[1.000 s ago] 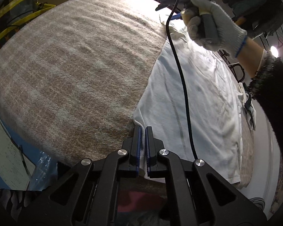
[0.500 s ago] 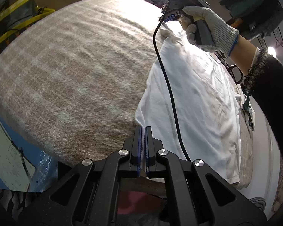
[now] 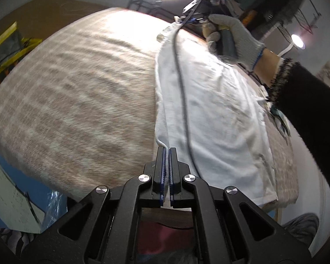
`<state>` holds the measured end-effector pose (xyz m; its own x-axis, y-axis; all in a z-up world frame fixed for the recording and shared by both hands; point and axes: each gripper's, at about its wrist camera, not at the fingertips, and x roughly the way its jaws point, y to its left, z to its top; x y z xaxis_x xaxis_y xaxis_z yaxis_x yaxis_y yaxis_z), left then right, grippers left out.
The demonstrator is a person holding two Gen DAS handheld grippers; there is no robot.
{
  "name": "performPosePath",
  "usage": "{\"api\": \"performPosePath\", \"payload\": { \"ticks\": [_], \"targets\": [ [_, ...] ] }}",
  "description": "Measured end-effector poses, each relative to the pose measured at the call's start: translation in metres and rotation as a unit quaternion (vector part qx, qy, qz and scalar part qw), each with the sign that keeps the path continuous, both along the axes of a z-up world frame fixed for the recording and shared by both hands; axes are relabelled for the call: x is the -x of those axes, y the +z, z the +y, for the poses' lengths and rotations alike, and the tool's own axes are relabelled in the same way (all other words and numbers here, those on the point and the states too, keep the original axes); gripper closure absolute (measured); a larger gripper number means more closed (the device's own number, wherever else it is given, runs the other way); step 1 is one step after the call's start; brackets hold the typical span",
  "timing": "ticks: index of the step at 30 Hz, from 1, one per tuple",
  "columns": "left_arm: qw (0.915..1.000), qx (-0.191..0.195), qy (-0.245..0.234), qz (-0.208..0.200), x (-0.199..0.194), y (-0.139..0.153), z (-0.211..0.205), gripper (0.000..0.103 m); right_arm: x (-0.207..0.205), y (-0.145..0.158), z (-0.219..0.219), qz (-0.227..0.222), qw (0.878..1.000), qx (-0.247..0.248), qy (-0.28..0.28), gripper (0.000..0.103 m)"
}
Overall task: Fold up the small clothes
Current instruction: 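Fold the gripped side edge inward over the shirt body with both tools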
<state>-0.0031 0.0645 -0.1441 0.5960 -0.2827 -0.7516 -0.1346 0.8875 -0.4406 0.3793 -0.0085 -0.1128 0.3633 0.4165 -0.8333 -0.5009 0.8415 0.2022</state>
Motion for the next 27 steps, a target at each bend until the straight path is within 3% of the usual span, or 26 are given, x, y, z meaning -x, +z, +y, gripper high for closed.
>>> {"api": "performPosePath", "payload": {
  "ticks": [9,14,21,27],
  "targets": [
    [0.9952,-0.019,-0.094,-0.016,-0.007,0.011,-0.065,0.103,-0.004,0.004,-0.099,-0.007,0.998,-0.055,-0.041,0.102],
    [0.9911,-0.025,-0.130,-0.006,-0.015,0.005,-0.099,0.103,-0.017,-0.015,-0.148,0.008,0.995,-0.046,-0.086,0.102],
    [0.9899,-0.015,-0.140,0.014,-0.019,-0.005,-0.119,0.103,-0.020,-0.041,-0.161,0.013,0.995,0.000,-0.100,0.102],
    [0.9882,-0.015,-0.152,0.015,-0.021,-0.008,-0.130,0.103,-0.023,-0.040,-0.171,0.006,0.994,0.012,-0.110,0.102]
  ]
}}
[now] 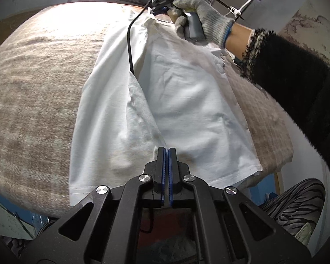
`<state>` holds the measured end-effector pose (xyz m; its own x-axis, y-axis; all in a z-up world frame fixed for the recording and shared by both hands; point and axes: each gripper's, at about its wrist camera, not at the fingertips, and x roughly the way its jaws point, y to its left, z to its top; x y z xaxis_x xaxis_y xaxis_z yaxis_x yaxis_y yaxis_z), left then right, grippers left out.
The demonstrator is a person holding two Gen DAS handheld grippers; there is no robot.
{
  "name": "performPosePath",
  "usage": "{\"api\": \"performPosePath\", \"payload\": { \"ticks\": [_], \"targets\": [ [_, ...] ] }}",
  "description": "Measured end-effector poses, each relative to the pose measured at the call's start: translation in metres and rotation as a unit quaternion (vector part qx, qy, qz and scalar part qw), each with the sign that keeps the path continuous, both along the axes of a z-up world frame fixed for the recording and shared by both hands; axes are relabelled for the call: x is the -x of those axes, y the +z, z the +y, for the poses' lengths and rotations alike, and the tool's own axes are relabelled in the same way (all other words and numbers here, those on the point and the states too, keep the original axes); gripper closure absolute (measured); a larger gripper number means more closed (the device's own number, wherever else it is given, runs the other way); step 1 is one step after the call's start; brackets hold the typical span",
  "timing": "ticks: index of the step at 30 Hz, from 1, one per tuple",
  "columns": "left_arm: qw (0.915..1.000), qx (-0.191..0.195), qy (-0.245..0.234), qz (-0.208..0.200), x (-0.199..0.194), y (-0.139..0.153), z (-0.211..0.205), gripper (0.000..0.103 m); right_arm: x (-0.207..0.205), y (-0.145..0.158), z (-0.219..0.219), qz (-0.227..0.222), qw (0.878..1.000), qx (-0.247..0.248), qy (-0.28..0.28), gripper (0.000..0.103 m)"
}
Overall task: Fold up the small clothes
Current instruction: 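Fold the gripped side edge inward over the shirt body with both tools, then open both tools and lift them off the folded side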
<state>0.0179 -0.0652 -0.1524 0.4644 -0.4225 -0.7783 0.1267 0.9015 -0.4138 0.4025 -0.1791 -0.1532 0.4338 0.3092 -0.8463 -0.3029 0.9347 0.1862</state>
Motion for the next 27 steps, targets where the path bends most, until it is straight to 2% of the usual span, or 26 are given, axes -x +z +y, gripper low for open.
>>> {"api": "performPosePath", "payload": {
  "ticks": [2,3,5,6,7,11,16,17,20,23,27],
  "targets": [
    [0.9999,0.002,-0.011,0.001,0.000,0.000,-0.003,0.103,-0.002,0.003,-0.002,-0.002,1.000,0.008,-0.001,0.100],
    [0.9999,-0.002,-0.014,0.000,0.001,-0.001,-0.004,0.103,-0.004,0.003,-0.002,-0.001,1.000,0.015,-0.003,0.097],
    [0.9997,-0.018,-0.015,-0.007,0.003,0.001,-0.005,0.103,-0.007,0.005,-0.002,0.006,1.000,0.019,-0.008,0.072],
    [0.9996,-0.021,-0.015,-0.007,0.004,0.001,-0.004,0.103,-0.007,0.007,-0.006,0.008,1.000,0.014,-0.013,0.054],
    [0.9996,-0.021,-0.016,-0.006,0.004,0.001,-0.002,0.103,-0.006,0.010,-0.011,0.009,1.000,0.005,-0.015,0.049],
    [0.9995,-0.009,-0.030,-0.004,0.012,0.004,0.002,0.103,0.005,0.026,-0.029,0.010,1.000,-0.014,0.002,0.050],
    [0.9966,-0.005,-0.079,-0.024,0.033,0.020,-0.006,0.102,0.037,0.052,-0.061,-0.011,1.000,-0.017,0.022,0.046],
    [0.9958,-0.003,-0.088,-0.026,0.037,0.024,-0.008,0.098,0.043,0.056,-0.068,-0.013,0.999,-0.021,0.022,0.046],
    [0.9937,0.003,-0.105,-0.040,0.051,0.035,-0.010,0.076,0.063,0.068,-0.088,-0.023,0.999,-0.027,0.020,0.046],
    [0.9924,0.011,-0.112,-0.051,0.066,0.046,-0.008,0.076,0.083,0.081,-0.110,-0.035,0.999,-0.035,0.017,0.046],
    [0.9929,-0.002,-0.105,-0.057,0.080,0.050,-0.004,0.076,0.113,0.100,-0.144,-0.054,0.997,-0.055,0.004,0.046]
  ]
}}
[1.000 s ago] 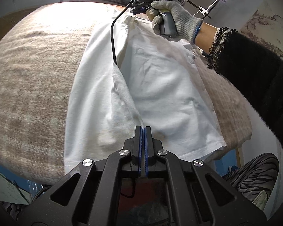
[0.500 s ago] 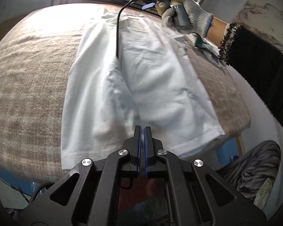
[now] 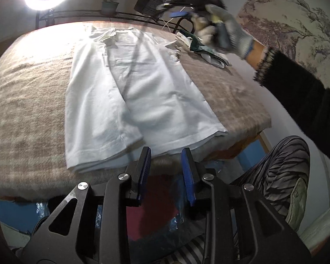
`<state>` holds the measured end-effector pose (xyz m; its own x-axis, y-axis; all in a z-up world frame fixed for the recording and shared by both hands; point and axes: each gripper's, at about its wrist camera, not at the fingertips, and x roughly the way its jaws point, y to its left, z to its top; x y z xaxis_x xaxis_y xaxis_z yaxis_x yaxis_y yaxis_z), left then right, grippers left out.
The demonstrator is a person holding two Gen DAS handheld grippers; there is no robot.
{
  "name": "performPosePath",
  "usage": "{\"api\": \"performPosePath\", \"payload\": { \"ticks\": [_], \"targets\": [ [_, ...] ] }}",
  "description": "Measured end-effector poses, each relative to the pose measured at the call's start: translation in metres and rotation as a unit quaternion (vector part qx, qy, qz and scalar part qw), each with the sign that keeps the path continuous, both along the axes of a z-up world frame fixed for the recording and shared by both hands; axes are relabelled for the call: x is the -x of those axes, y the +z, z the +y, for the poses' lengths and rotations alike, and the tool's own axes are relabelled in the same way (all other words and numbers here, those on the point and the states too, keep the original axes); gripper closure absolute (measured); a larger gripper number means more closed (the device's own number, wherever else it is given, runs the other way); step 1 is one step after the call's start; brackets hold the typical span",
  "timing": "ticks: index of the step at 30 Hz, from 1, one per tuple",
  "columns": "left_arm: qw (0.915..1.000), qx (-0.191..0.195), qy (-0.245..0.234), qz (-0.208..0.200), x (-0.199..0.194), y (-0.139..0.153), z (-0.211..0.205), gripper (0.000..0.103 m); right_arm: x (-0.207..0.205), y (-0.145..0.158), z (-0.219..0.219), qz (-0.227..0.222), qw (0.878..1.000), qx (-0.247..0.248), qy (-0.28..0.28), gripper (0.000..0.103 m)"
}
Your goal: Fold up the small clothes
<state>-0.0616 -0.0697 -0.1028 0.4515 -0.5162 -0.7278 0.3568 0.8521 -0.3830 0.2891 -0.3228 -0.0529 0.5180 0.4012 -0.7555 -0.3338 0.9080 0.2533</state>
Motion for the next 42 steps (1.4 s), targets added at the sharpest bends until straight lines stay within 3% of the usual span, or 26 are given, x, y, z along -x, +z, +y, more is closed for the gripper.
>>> {"api": "performPosePath", "payload": {
  "ticks": [7,14,24,35,39,42],
  "targets": [
    [0.9991,-0.016,0.021,-0.033,0.008,0.012,0.000,0.076,0.053,0.034,-0.059,-0.042,0.998,-0.032,-0.033,0.046],
    [0.9977,-0.030,0.021,-0.058,-0.010,0.008,-0.036,0.076,0.101,0.048,-0.113,-0.071,0.997,-0.021,-0.035,0.046],
    [0.9966,-0.048,-0.039,-0.054,-0.039,-0.022,-0.131,0.076,0.134,0.025,-0.201,-0.053,0.997,-0.025,-0.059,0.046],
    [0.9879,-0.091,-0.122,-0.033,-0.044,-0.056,-0.214,0.075,0.145,-0.007,-0.247,-0.021,0.997,-0.050,-0.052,0.046],
    [0.9858,-0.102,-0.130,-0.030,-0.042,-0.061,-0.226,0.056,0.139,-0.015,-0.252,-0.010,0.997,-0.058,-0.057,0.046],
    [0.9843,-0.113,-0.131,-0.034,-0.041,-0.064,-0.231,0.056,0.130,-0.021,-0.247,-0.001,0.996,-0.075,-0.057,0.044]
  ]
}}
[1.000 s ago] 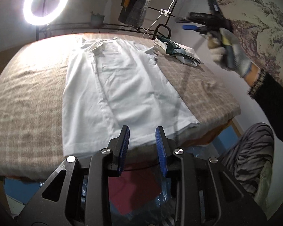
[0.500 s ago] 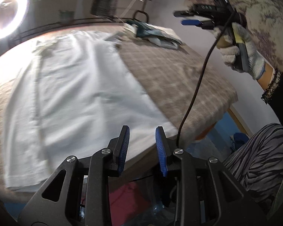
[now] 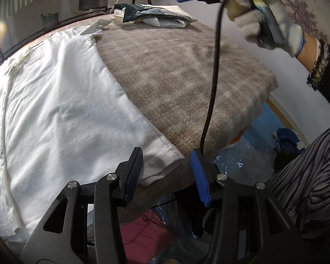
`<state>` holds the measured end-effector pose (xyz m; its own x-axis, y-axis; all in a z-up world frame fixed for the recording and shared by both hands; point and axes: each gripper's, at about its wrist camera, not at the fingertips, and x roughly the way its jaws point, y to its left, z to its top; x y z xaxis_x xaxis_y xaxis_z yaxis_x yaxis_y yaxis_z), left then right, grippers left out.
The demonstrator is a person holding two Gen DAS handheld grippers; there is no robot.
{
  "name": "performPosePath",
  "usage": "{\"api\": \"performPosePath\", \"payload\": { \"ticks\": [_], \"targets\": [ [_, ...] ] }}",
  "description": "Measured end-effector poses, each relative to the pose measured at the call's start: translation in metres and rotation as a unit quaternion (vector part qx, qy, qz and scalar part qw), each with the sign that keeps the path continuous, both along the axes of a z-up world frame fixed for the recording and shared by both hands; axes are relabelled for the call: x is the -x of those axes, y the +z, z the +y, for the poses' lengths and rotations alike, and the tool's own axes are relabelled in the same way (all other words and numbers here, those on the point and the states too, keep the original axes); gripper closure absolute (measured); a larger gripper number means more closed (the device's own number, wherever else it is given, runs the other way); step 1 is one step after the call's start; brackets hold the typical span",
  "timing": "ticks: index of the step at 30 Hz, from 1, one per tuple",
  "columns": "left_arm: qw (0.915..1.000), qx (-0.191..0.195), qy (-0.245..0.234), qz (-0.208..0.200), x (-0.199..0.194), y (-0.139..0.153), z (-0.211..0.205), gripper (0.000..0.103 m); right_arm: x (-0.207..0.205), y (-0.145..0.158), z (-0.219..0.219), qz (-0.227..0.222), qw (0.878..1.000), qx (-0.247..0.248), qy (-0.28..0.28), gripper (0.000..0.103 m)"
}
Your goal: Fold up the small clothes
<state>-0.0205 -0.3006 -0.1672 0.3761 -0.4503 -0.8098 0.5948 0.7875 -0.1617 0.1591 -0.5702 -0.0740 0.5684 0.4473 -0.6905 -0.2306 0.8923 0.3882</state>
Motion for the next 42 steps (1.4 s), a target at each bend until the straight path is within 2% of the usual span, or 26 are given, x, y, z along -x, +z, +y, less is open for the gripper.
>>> {"api": "performPosePath", "payload": {
  "ticks": [2,4,6,8,15,20,25,26,27,29,31,33,42],
  "targets": [
    [0.9999,-0.012,0.001,-0.009,0.001,-0.002,-0.003,0.058,-0.009,-0.004,0.007,0.008,1.000,-0.014,0.003,0.044],
    [0.9994,-0.024,0.002,-0.024,0.002,-0.003,-0.005,0.071,-0.020,-0.010,0.019,0.018,1.000,-0.022,0.006,0.044],
    [0.9993,-0.025,0.006,-0.027,-0.002,-0.003,-0.003,0.094,-0.031,-0.017,0.032,0.027,0.999,-0.028,0.010,0.044],
    [0.9998,-0.010,0.014,-0.011,-0.009,-0.003,0.002,0.098,-0.041,-0.024,0.045,0.036,0.998,-0.040,0.012,0.044],
    [0.9964,0.059,0.054,0.029,-0.017,0.011,0.028,0.099,-0.080,-0.067,0.074,0.082,0.990,-0.110,-0.026,0.045],
    [0.9920,0.093,0.072,0.047,-0.019,0.016,0.039,0.099,-0.101,-0.099,0.093,0.122,0.986,-0.101,-0.047,0.051],
    [0.9907,0.103,0.073,0.051,-0.018,0.018,0.039,0.099,-0.115,-0.116,0.107,0.144,0.981,-0.109,-0.069,0.061],
    [0.9904,0.105,0.073,0.051,-0.018,0.018,0.040,0.099,-0.117,-0.116,0.108,0.137,0.982,-0.104,-0.074,0.061],
    [0.9899,0.109,0.075,0.052,-0.018,0.019,0.040,0.099,-0.118,-0.115,0.110,0.136,0.983,-0.100,-0.077,0.066],
    [0.9889,0.115,0.079,0.053,-0.018,0.019,0.043,0.099,-0.123,-0.117,0.111,0.141,0.981,-0.099,-0.084,0.076],
    [0.9879,0.120,0.082,0.054,-0.017,0.020,0.045,0.099,-0.125,-0.117,0.112,0.143,0.980,-0.106,-0.088,0.097],
    [0.9868,0.125,0.086,0.056,-0.017,0.020,0.050,0.099,-0.128,-0.117,0.116,0.142,0.980,-0.103,-0.091,0.103],
    [0.9769,0.169,0.110,0.070,-0.016,0.024,0.078,0.099,-0.135,-0.074,0.145,0.092,0.990,-0.051,-0.095,0.103]
  ]
}}
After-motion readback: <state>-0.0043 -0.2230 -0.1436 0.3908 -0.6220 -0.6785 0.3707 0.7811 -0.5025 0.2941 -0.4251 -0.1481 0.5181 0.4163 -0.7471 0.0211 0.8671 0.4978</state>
